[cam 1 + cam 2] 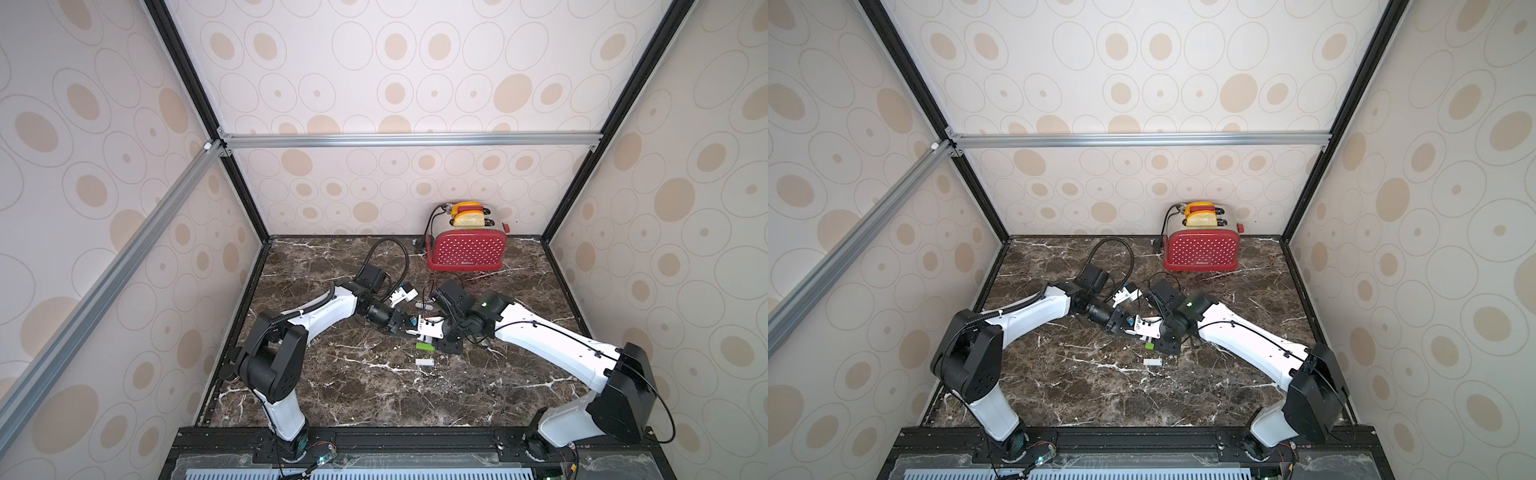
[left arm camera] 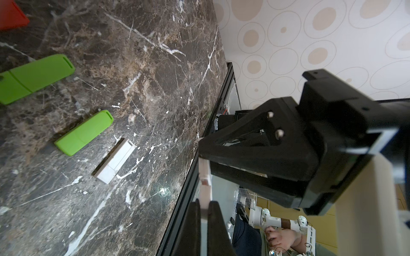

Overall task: Close the usb drive cover
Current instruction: Close the cover of the USB drive.

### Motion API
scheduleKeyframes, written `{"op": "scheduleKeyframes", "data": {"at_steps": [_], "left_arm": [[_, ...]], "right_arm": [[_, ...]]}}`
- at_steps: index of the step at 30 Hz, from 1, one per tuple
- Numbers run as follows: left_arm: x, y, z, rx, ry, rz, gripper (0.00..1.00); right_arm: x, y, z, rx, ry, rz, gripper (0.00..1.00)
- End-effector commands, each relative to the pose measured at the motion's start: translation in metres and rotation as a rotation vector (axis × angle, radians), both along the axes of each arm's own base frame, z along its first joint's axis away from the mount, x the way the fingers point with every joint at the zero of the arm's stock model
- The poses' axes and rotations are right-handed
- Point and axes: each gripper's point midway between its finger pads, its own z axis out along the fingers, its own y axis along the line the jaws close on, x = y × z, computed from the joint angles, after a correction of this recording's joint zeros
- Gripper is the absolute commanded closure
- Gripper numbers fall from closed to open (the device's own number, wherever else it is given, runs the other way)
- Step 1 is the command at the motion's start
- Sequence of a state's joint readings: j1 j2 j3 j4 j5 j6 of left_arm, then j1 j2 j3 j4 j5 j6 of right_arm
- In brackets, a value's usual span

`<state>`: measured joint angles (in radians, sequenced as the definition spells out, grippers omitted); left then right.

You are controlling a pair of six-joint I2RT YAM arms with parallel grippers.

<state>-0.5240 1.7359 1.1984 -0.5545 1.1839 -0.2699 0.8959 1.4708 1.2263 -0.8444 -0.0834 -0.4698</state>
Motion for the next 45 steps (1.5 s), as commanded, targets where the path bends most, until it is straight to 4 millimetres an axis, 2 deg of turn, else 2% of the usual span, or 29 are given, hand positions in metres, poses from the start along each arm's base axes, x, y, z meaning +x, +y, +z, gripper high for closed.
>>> {"op": "scheduleKeyframes", "data": {"at_steps": [1, 8, 12, 20, 26, 34, 36, 39, 45], "left_arm": [[0.007, -0.01, 0.002, -0.036, -0.012, 0.005, 0.98], [0.006, -0.01, 0.002, -0.04, -0.006, 0.008, 0.98], [0.003, -0.008, 0.003, -0.039, -0.022, 0.007, 0.98], [0.004, -0.007, 0.004, -0.036, -0.032, 0.009, 0.99], [0.007, -0.01, 0.003, -0.039, -0.016, 0.016, 0.98], [0.013, -0.018, 0.0, -0.059, 0.058, 0.066, 0.98], [0.002, -0.021, 0.003, -0.076, 0.061, 0.019, 0.98], [-0.015, -0.026, 0.002, -0.068, 0.044, -0.047, 0.98], [-0.019, -0.027, 0.0, -0.069, 0.074, -0.06, 0.99]], "right_arm": [[-0.005, 0.018, 0.013, 0.081, 0.026, 0.025, 1.0], [-0.001, 0.025, 0.021, 0.133, 0.008, 0.004, 1.0], [0.01, 0.027, 0.024, 0.149, -0.01, -0.054, 1.0], [0.024, 0.024, 0.018, 0.101, -0.004, -0.162, 1.0], [0.021, 0.032, 0.027, 0.184, 0.011, -0.181, 1.0], [0.037, 0.048, 0.037, 0.261, -0.028, -0.231, 1.0], [0.04, 0.052, 0.037, 0.262, -0.04, -0.214, 1.0], [0.035, 0.06, 0.038, 0.246, -0.046, -0.118, 1.0], [0.026, 0.066, 0.055, 0.307, -0.114, 0.006, 1.0]]}}
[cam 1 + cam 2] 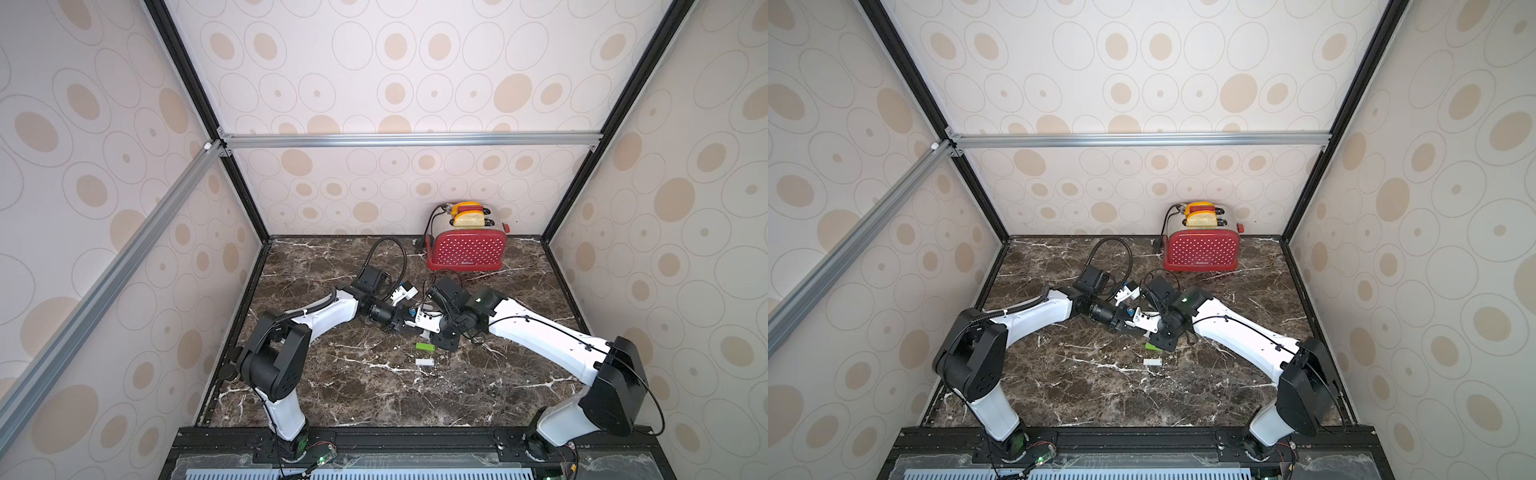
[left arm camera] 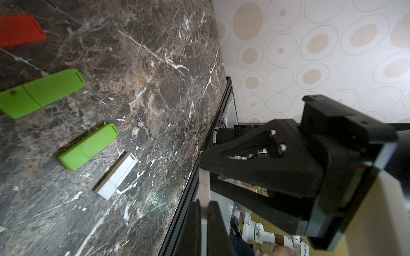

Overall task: Close the usb drive cover
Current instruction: Close the cover of the USB drive, then place the USB drive at the center of the board.

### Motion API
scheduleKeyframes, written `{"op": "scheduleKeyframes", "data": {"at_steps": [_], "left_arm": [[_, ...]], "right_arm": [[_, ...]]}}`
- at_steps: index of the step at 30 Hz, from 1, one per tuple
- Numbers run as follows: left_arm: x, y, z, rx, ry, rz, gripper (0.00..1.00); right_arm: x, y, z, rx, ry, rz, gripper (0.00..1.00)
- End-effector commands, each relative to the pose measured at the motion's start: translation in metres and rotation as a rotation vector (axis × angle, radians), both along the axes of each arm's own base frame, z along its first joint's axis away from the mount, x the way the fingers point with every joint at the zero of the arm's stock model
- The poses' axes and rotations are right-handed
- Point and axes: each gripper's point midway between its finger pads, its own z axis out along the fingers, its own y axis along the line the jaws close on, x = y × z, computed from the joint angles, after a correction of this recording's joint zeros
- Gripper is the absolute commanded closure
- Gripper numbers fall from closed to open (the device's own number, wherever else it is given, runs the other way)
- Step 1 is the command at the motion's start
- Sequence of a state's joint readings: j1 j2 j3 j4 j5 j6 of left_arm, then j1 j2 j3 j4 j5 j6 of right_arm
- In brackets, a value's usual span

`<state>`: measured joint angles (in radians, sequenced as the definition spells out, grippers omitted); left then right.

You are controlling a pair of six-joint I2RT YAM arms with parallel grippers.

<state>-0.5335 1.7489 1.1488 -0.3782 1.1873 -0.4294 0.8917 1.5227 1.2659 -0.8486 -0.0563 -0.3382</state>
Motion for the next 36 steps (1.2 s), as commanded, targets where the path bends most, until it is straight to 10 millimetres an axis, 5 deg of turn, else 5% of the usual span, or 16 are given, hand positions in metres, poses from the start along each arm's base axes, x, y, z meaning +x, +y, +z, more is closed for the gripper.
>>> {"op": "scheduleKeyframes", "data": {"at_steps": [1, 6, 9, 13, 20, 28, 36], "left_arm": [[-0.028, -0.018, 0.007, -0.06, 0.033, -0.112, 0.98], [-0.011, -0.004, 0.018, -0.065, -0.009, -0.055, 0.88], [0.015, 0.022, 0.029, -0.058, -0.064, 0.037, 0.68], [0.04, 0.061, 0.041, -0.023, -0.166, 0.147, 0.55], [0.067, 0.123, 0.044, 0.092, -0.314, 0.306, 0.35], [0.066, 0.175, 0.033, 0.385, -0.519, 0.347, 0.01], [0.066, 0.213, 0.036, 0.525, -0.651, 0.426, 0.01]], "right_arm": [[0.014, 0.061, 0.059, 0.301, -0.18, 0.144, 1.0], [0.006, 0.037, 0.037, 0.18, -0.168, 0.173, 1.0], [-0.002, 0.014, 0.02, 0.124, -0.13, 0.156, 1.0], [-0.024, -0.008, -0.003, 0.081, -0.061, 0.164, 1.0], [-0.055, -0.012, -0.032, 0.046, 0.027, 0.232, 1.0], [-0.074, 0.004, -0.077, -0.106, 0.111, 0.321, 1.0], [-0.068, 0.006, -0.099, -0.203, 0.127, 0.303, 1.0]]}}
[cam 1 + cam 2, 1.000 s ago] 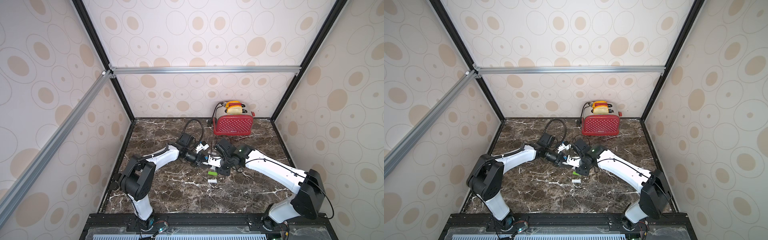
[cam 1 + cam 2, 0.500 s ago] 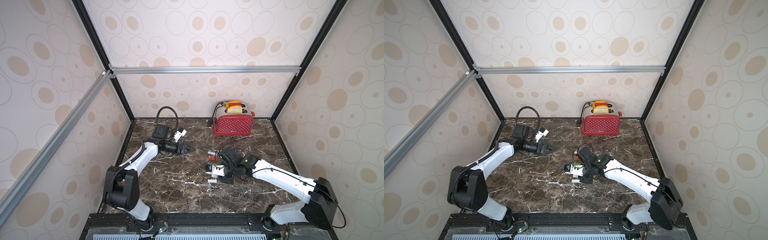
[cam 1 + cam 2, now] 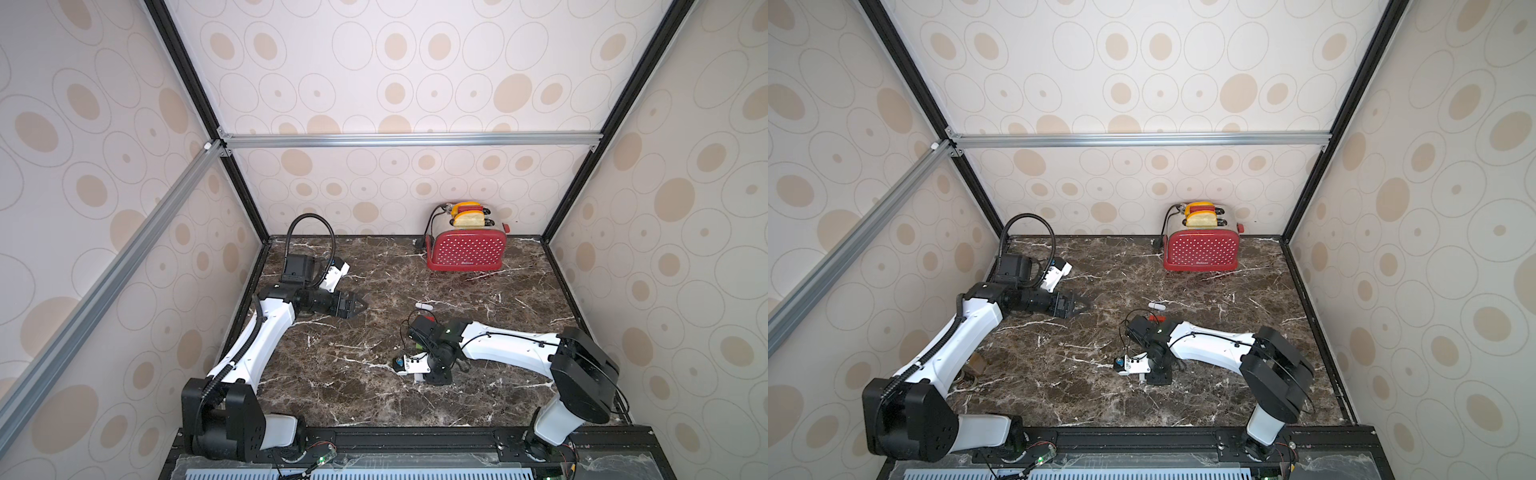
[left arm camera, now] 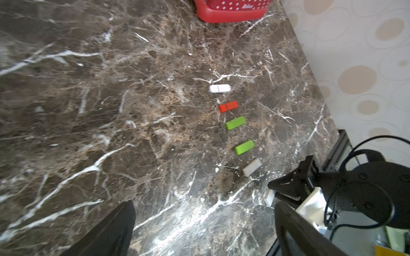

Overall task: Close the usb drive cover
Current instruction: Place the USB drive at the center of the board.

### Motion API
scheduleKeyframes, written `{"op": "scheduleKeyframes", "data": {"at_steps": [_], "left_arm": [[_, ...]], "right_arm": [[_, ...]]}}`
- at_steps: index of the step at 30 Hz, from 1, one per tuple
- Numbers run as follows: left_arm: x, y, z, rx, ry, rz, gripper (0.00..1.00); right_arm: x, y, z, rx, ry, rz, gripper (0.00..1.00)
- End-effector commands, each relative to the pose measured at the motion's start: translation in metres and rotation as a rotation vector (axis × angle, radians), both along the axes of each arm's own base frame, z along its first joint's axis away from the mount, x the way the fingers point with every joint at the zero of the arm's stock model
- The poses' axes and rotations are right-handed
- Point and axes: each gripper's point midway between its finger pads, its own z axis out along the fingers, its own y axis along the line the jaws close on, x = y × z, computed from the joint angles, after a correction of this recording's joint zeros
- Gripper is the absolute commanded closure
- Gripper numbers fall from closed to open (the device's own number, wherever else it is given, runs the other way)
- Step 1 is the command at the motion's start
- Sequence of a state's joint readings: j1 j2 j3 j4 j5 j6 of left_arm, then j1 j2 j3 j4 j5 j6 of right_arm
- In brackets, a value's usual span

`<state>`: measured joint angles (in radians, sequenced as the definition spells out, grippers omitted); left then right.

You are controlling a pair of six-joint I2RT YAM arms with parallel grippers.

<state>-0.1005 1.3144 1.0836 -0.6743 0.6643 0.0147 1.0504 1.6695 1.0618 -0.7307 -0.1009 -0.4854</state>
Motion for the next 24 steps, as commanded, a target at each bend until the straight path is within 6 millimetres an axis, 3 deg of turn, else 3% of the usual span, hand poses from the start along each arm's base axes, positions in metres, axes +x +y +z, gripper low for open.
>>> {"op": "scheduleKeyframes", "data": {"at_steps": [1, 8, 18, 21, 24], "left_arm": [[-0.003, 0.019, 0.0, 0.098, -0.069, 0.022, 0.01], [-0.006, 0.032, -0.001, 0.166, -0.129, 0.037, 0.01], [0.006, 0.053, -0.002, 0.256, -0.18, 0.12, 0.01], [0.01, 0.062, -0.007, 0.291, -0.196, 0.166, 0.01], [0.014, 0.074, -0.013, 0.336, -0.203, 0.229, 0.01]], "right_arm": [[0.0, 0.001, 0.0, -0.029, 0.0, -0.006, 1.0], [-0.007, -0.013, -0.015, -0.094, 0.003, 0.02, 1.0], [-0.009, -0.022, -0.032, -0.179, 0.008, -0.02, 0.99], [-0.009, -0.024, -0.035, -0.189, 0.004, -0.026, 0.92], [-0.007, -0.022, -0.032, -0.177, -0.005, -0.032, 0.72]]}}
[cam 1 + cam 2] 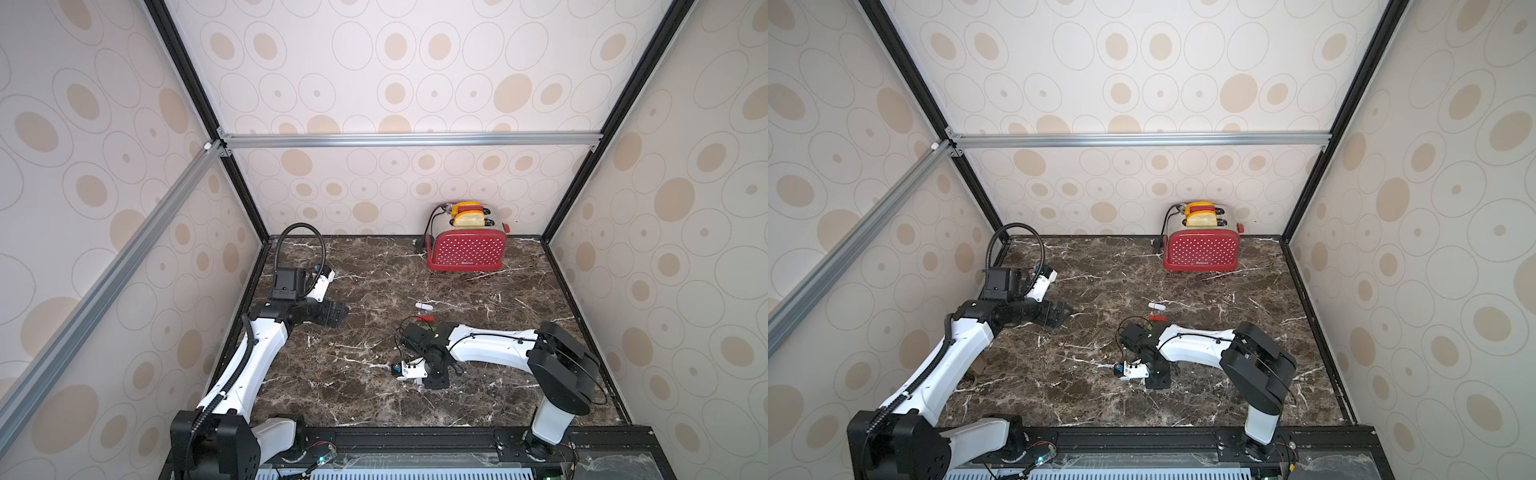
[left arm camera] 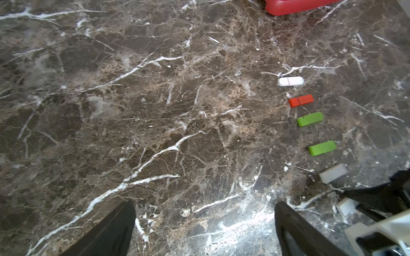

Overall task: Close the usb drive cover
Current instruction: Place the USB drive at the center of the board, then reset both arms

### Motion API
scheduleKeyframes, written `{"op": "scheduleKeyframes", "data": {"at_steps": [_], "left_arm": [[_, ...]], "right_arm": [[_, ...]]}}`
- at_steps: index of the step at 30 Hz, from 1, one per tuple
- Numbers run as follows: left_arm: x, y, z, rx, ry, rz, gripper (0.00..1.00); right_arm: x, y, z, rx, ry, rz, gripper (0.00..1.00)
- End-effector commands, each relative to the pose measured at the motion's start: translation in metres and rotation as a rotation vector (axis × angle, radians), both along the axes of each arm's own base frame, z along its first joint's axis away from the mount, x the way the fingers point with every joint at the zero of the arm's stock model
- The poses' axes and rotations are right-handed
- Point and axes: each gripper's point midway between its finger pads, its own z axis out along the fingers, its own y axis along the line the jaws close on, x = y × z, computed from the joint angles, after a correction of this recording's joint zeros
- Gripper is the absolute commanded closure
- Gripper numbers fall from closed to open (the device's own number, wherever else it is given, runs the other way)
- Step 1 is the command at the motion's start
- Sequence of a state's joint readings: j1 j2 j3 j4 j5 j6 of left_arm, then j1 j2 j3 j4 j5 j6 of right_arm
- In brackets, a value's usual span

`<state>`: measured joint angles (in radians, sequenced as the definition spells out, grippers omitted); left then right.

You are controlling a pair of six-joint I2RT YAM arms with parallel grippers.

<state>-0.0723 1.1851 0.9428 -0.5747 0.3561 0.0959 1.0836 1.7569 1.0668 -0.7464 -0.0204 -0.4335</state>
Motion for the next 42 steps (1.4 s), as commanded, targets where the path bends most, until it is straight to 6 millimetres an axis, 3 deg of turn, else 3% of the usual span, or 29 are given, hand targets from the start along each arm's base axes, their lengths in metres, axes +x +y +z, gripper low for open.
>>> {"op": "scheduleKeyframes", "data": {"at_steps": [1, 5, 9, 13, 14, 15, 21, 26, 30, 35, 38, 42], "left_arm": [[0.01, 0.019, 0.005, 0.065, -0.066, 0.082, 0.01], [0.013, 0.029, 0.0, 0.106, -0.102, 0.123, 0.01], [0.025, 0.044, -0.013, 0.164, -0.167, 0.193, 0.01], [0.039, 0.051, -0.02, 0.195, -0.27, 0.217, 0.01], [0.042, 0.052, -0.022, 0.197, -0.289, 0.221, 0.01], [0.045, 0.051, -0.023, 0.193, -0.307, 0.219, 0.01], [0.057, 0.052, -0.03, 0.185, -0.407, 0.239, 0.01], [0.064, 0.056, -0.034, 0.171, -0.471, 0.271, 0.01], [0.069, 0.06, -0.039, 0.144, -0.498, 0.309, 0.01], [0.074, 0.071, -0.051, 0.159, -0.521, 0.362, 0.01], [0.077, 0.078, -0.051, 0.156, -0.513, 0.387, 0.01], [0.073, 0.087, -0.057, 0.134, -0.569, 0.419, 0.01]], "right_arm": [[-0.005, -0.012, -0.005, -0.05, 0.008, -0.003, 0.64], [-0.002, -0.007, 0.01, 0.003, -0.023, 0.011, 0.39], [0.002, -0.003, 0.037, 0.099, -0.072, 0.036, 0.26], [0.019, -0.008, 0.069, 0.239, -0.151, -0.013, 0.18], [0.027, -0.011, 0.078, 0.28, -0.185, -0.04, 0.12], [0.037, -0.014, 0.086, 0.313, -0.226, -0.071, 0.0], [0.1, -0.045, 0.131, 0.501, -0.454, -0.317, 0.0], [0.143, -0.079, 0.151, 0.641, -0.593, -0.544, 0.0], [0.178, -0.127, 0.144, 0.707, -0.71, -0.817, 0.0], [0.203, -0.186, 0.124, 0.69, -0.823, -1.075, 0.0], [0.211, -0.22, 0.112, 0.658, -0.897, -1.195, 0.0], [0.214, -0.246, 0.094, 0.659, -0.945, -1.288, 0.0]]}}
